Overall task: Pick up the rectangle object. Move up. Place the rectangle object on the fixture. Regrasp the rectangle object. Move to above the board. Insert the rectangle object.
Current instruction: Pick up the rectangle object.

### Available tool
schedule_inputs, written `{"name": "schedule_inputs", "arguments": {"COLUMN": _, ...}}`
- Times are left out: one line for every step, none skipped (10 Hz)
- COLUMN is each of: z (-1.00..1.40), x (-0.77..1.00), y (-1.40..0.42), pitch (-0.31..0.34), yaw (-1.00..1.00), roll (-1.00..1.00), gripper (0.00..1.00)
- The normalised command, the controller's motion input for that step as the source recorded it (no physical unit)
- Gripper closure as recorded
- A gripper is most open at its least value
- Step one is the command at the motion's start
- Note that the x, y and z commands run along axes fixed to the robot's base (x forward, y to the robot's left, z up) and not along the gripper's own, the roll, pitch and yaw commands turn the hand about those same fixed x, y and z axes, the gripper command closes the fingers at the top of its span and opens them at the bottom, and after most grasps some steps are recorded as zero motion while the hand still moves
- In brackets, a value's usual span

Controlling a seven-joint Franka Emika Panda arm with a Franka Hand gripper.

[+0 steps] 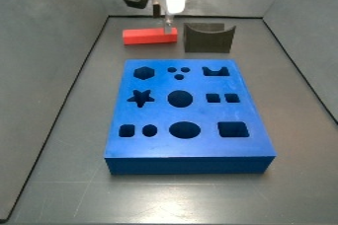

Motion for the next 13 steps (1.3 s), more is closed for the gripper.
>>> {"name": "schedule_inputs", "arguments": {"z": -0.03, "x": 0.00, "y": 0.00, "pitch": 0.000, "yaw": 0.00, "roll": 0.00, "gripper": 0.00}}
{"name": "schedule_inputs", "arguments": {"z": -0.24, "x": 0.00, "y": 0.00, "pitch": -0.040, "yaw": -0.08, "roll": -0.07, "gripper": 0.00}}
{"name": "schedule_inputs", "arguments": {"z": -0.48, "x": 0.02, "y": 0.03, "pitch": -0.177, "yaw": -0.20, "roll": -0.20, "gripper": 0.00}}
{"name": "schedule_inputs", "arguments": {"z": -0.59, "x": 0.02, "y": 0.01, "pitch": -0.231, "yaw": -0.21, "roll": -0.21, "gripper": 0.00}}
{"name": "schedule_inputs", "arguments": {"z": -0.65, "x": 0.07, "y": 0.00, "pitch": -0.243, "yaw": -0.21, "roll": -0.25, "gripper": 0.00}}
{"name": "schedule_inputs", "arguments": {"z": -0.67, "x": 0.12, "y": 0.02, "pitch": -0.223, "yaw": -0.22, "roll": -0.29, "gripper": 0.00}}
{"name": "schedule_inputs", "arguments": {"z": -0.73, "x": 0.15, "y": 0.05, "pitch": -0.200, "yaw": -0.20, "roll": -0.33, "gripper": 0.00}}
{"name": "schedule_inputs", "arguments": {"z": -0.73, "x": 0.18, "y": 0.11, "pitch": -0.200, "yaw": -0.20, "roll": -0.34, "gripper": 0.00}}
{"name": "schedule_inputs", "arguments": {"z": -0.73, "x": 0.19, "y": 0.13, "pitch": -0.194, "yaw": -0.19, "roll": -0.35, "gripper": 0.00}}
{"name": "schedule_inputs", "arguments": {"z": -0.71, "x": 0.19, "y": 0.11, "pitch": -0.214, "yaw": -0.20, "roll": -0.36, "gripper": 0.00}}
{"name": "schedule_inputs", "arguments": {"z": -0.73, "x": 0.18, "y": 0.12, "pitch": -0.203, "yaw": -0.20, "roll": -0.35, "gripper": 0.00}}
{"name": "schedule_inputs", "arguments": {"z": -0.77, "x": 0.15, "y": 0.14, "pitch": -0.183, "yaw": -0.18, "roll": -0.31, "gripper": 0.00}}
{"name": "schedule_inputs", "arguments": {"z": -0.82, "x": 0.10, "y": 0.12, "pitch": -0.180, "yaw": -0.17, "roll": -0.28, "gripper": 0.00}}
